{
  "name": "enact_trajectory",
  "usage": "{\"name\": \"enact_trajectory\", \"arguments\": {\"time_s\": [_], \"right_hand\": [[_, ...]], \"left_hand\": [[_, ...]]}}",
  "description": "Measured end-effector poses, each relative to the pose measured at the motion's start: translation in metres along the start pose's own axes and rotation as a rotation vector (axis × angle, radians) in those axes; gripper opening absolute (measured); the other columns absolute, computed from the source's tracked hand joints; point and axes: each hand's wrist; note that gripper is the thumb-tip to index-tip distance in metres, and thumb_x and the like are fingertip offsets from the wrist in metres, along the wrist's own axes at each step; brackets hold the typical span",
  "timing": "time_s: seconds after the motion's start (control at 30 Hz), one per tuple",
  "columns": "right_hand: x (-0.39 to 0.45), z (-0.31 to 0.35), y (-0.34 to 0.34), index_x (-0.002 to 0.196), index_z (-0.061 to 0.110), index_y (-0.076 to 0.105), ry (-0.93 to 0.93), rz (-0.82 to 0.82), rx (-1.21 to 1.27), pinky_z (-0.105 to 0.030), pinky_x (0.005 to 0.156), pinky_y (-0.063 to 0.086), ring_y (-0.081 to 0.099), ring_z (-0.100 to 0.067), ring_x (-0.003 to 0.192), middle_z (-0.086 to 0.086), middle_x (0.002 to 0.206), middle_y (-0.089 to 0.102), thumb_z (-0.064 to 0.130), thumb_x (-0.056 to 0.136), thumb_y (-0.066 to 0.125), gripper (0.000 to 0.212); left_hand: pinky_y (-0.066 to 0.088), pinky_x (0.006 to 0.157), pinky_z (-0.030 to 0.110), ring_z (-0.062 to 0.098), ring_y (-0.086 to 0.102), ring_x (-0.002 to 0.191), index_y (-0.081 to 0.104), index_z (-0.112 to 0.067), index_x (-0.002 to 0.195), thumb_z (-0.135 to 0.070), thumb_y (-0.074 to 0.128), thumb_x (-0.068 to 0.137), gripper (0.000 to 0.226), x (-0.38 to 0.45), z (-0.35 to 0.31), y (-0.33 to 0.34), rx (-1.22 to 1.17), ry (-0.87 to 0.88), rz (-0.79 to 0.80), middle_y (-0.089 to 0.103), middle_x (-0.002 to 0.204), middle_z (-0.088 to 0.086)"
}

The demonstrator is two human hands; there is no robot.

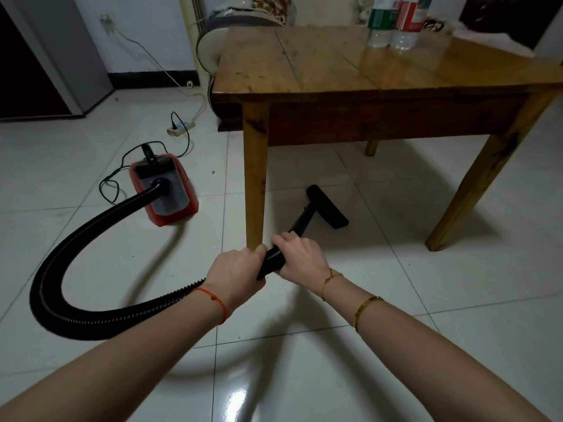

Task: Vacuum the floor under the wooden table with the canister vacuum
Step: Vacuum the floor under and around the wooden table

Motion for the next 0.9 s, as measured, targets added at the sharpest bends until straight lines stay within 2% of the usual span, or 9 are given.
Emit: {"name": "enact_trajectory", "arguments": {"time_s": [0.07,0.17,0.23,0.37,0.5,0.6,0.77,0.9], "right_hand": [[0.000,-0.014,-0.003,0.107,0.018,0.048,0.037,0.002,0.006,-0.034,0.070,0.052,0.058,-0.027,0.099,-0.006,0.106,0.061,0.032,0.084,0.061,0.030],[-0.002,-0.042,-0.012,0.104,0.018,0.049,0.089,0.021,0.008,-0.031,0.063,0.045,0.055,-0.025,0.104,-0.004,0.108,0.058,0.027,0.084,0.060,0.025],[-0.004,-0.061,-0.022,0.101,0.018,0.048,0.123,0.046,0.024,-0.032,0.063,0.046,0.053,-0.025,0.105,-0.004,0.107,0.056,0.024,0.083,0.059,0.022],[-0.004,-0.093,-0.051,0.099,0.017,0.049,0.164,0.135,0.143,-0.037,0.070,0.051,0.049,-0.024,0.110,-0.003,0.107,0.054,0.017,0.081,0.061,0.021],[0.002,-0.109,-0.084,0.096,0.017,0.050,0.179,0.255,0.287,-0.048,0.079,0.052,0.047,-0.029,0.115,-0.007,0.110,0.052,0.012,0.080,0.062,0.021],[0.013,-0.108,-0.112,0.093,0.019,0.048,0.165,0.326,0.380,-0.051,0.077,0.050,0.047,-0.028,0.110,-0.006,0.106,0.051,0.014,0.080,0.063,0.021],[0.035,-0.076,-0.153,0.095,0.011,0.052,0.118,0.359,0.501,-0.040,0.079,0.045,0.048,-0.034,0.112,-0.009,0.105,0.052,0.013,0.081,0.063,0.017],[0.042,-0.041,-0.176,0.093,0.006,0.055,0.077,0.385,0.572,-0.043,0.073,0.051,0.049,-0.026,0.104,-0.009,0.099,0.052,0.007,0.079,0.062,0.015]], "left_hand": [[0.040,0.057,0.027,0.018,0.049,0.064,0.044,-0.019,0.113,-0.028,0.048,0.094,0.021,0.013,-0.009,-0.004,-0.021,0.013,0.004,0.051,0.079,-0.001],[0.043,0.058,0.028,0.020,0.059,0.069,0.045,-0.019,0.114,-0.027,0.049,0.094,0.022,0.035,-0.027,-0.014,-0.074,0.048,0.031,0.061,0.087,0.000],[0.046,0.060,0.030,0.022,0.063,0.075,0.046,-0.018,0.113,-0.026,0.050,0.093,0.022,0.049,-0.040,-0.025,-0.116,0.065,0.061,0.064,0.092,0.001],[0.044,0.060,0.030,0.025,0.065,0.082,0.048,-0.015,0.113,-0.026,0.050,0.092,0.023,0.073,-0.060,-0.056,-0.189,0.075,0.131,0.065,0.096,0.005],[0.040,0.062,0.029,0.027,0.065,0.088,0.048,-0.014,0.114,-0.025,0.049,0.092,0.025,0.087,-0.070,-0.094,-0.242,0.061,0.219,0.065,0.100,0.006],[0.037,0.065,0.029,0.027,0.064,0.093,0.050,-0.014,0.114,-0.027,0.050,0.091,0.026,0.091,-0.065,-0.128,-0.262,0.039,0.268,0.065,0.103,0.006],[0.039,0.064,0.030,0.029,0.064,0.089,0.048,-0.012,0.115,-0.027,0.049,0.091,0.028,0.086,-0.033,-0.175,-0.267,0.012,0.369,0.064,0.101,0.009],[0.040,0.064,0.030,0.029,0.064,0.086,0.046,-0.012,0.117,-0.030,0.048,0.092,0.031,0.069,-0.006,-0.198,-0.242,0.007,0.452,0.062,0.098,0.008]]}}
Point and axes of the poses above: each hand's wrist, its own x-axis towards the middle knuckle, its own y-axis out of the palm, z = x × y
